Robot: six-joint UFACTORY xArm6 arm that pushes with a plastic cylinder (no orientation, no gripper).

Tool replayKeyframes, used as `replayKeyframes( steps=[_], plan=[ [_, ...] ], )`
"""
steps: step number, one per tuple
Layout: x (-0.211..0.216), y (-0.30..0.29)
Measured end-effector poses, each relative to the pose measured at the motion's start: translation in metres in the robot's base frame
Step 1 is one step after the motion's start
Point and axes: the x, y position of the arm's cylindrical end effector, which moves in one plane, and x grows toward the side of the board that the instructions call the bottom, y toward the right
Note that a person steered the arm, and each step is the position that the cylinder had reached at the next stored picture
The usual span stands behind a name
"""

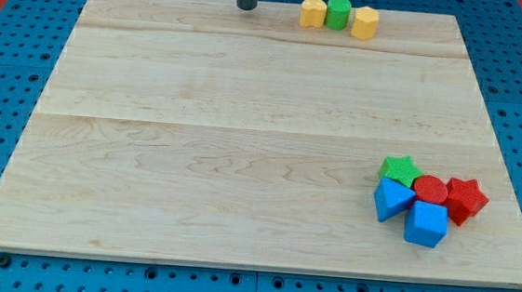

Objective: Move the green circle to the top left of the yellow hexagon

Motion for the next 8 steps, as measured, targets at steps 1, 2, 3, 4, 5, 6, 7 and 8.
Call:
replayKeyframes(
  steps=[1, 2, 3, 4, 5, 6, 7, 8],
  plan=[
    [-0.001, 0.047],
    [-0.001, 0.066],
    [-0.001, 0.080],
    [-0.001, 0.089],
    [-0.001, 0.089],
    [-0.003, 0.090],
    [-0.003, 0.098],
    [-0.002, 0.114]
  ],
)
